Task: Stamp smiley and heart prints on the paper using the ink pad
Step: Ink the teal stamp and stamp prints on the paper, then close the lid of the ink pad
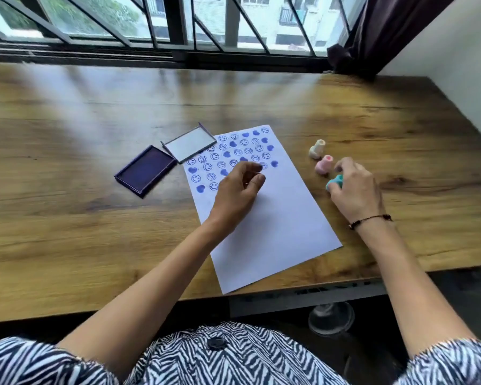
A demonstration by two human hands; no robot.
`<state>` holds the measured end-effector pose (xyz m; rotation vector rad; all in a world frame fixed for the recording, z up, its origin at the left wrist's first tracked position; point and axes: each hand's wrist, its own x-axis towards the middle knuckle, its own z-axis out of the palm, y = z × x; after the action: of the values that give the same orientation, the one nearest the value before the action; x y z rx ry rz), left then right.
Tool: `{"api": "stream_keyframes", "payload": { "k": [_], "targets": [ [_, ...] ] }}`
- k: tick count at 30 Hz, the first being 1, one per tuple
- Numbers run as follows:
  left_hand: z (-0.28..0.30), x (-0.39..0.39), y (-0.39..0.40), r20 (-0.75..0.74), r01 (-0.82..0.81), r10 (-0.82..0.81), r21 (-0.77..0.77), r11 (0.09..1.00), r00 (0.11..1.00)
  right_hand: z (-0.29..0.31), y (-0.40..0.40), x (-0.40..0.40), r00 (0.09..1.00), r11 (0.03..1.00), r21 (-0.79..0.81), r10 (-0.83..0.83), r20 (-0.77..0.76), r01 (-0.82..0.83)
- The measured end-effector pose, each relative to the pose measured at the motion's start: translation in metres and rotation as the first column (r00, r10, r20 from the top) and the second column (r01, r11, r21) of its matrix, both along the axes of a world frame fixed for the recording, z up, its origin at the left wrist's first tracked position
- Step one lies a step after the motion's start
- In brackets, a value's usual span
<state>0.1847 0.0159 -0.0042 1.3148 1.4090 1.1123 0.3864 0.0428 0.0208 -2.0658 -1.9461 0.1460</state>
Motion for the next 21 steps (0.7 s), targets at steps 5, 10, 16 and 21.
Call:
{"api": "stream_keyframes", "payload": {
  "k": [5,10,16,21],
  "targets": [
    [0.009,-0.059,0.042,-0.464,-0.085,0.143,0.145,0.986,0.874,0.025,-0.008,-0.019,0.999,0.980,0.198,0.010,0.031,-0.016],
    [0.017,-0.117,0.089,-0.852,-0.060,-0.015,-0.055,0.997,0.524,0.037,-0.002,-0.068,0.979,0.979,0.087,0.192,-0.073,-0.185],
    [0.021,-0.124,0.098,-0.873,0.074,-0.145,-0.125,0.989,0.465,0.031,0.010,-0.111,0.945,0.960,0.011,0.276,-0.173,-0.278],
    [0.018,-0.122,0.092,-0.897,0.165,-0.107,-0.039,0.986,0.428,0.025,0.022,-0.130,0.930,0.958,-0.027,0.269,-0.251,-0.285]
  ]
}}
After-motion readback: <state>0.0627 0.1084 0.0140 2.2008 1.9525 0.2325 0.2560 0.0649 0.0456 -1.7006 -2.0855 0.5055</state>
